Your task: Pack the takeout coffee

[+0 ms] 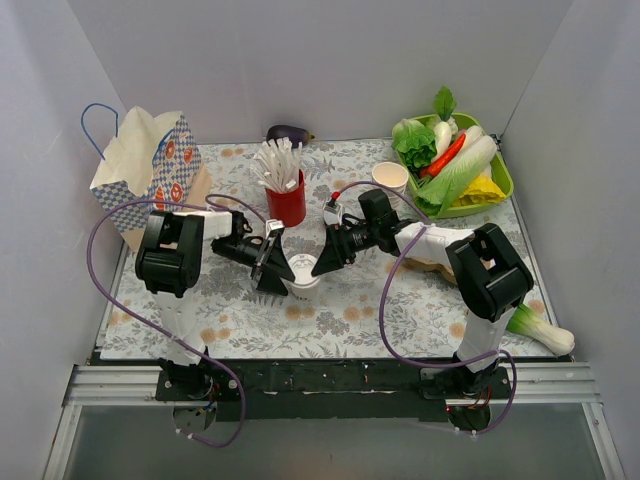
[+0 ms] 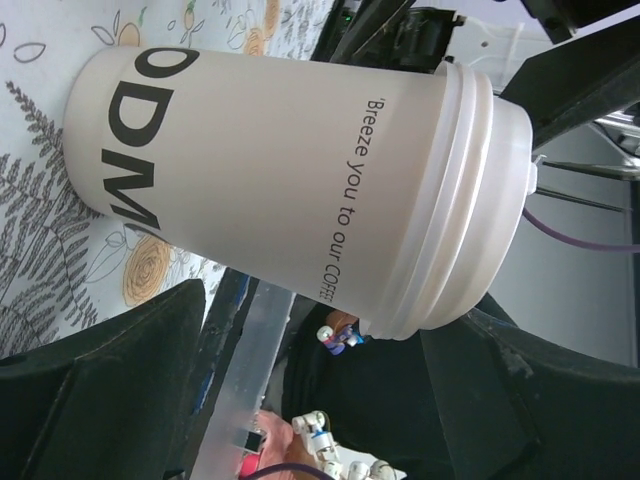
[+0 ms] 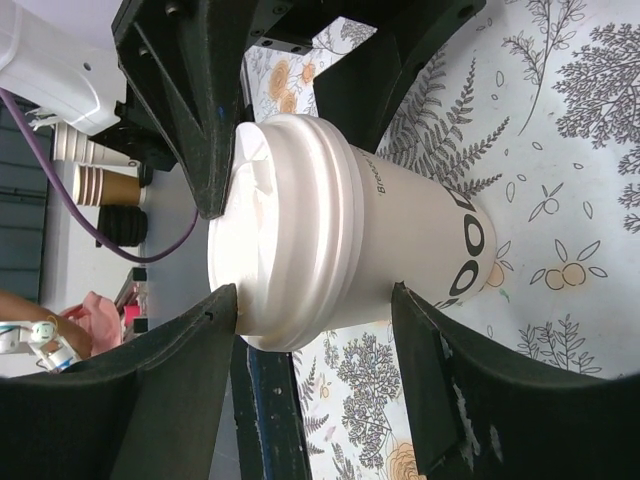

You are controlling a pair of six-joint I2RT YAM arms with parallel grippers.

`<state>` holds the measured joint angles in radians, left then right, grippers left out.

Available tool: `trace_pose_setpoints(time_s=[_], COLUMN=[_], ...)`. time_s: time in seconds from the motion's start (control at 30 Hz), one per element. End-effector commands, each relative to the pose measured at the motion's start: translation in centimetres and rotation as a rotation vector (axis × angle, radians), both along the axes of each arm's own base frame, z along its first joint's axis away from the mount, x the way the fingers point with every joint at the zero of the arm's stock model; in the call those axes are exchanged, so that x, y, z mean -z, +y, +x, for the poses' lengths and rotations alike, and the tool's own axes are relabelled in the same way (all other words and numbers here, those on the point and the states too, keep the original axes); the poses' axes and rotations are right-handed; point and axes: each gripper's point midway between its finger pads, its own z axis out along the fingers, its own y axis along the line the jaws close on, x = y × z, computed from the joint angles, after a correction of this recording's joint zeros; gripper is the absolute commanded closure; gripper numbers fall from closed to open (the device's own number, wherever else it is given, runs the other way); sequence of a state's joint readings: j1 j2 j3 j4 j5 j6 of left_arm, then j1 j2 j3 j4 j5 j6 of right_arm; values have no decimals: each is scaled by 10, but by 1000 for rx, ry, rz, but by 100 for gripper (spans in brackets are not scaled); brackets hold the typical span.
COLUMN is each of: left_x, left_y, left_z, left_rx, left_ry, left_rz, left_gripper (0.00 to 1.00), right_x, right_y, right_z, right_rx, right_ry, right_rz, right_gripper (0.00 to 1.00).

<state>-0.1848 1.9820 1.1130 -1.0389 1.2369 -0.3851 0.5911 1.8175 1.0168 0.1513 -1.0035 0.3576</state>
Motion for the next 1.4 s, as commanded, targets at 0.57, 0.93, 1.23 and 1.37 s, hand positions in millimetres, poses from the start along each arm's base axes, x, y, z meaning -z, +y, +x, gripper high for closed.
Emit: trace_pose_setpoints(time_s=[0.57,0.93,1.23,1.37], left_x=[111,-26,-31,-23], left_y=[51,5,1,-2], left_z=[37,49,52,51], left_rx=[-40,-72,-85,-79], left_ry=[-151,-346,-320,-307], left_rz=[473,-19,21,45], left_gripper=[26,3,3,4], right_x=[40,-18,-28,-16], right_y=[-14,-5,-3,-1], right_z=[1,2,5,12], right_rx=[26,-45,-8,55], right_ry=[-30,-29,20,103], right_rz=[-148,58,106,73], right_gripper=[33,16,7,13])
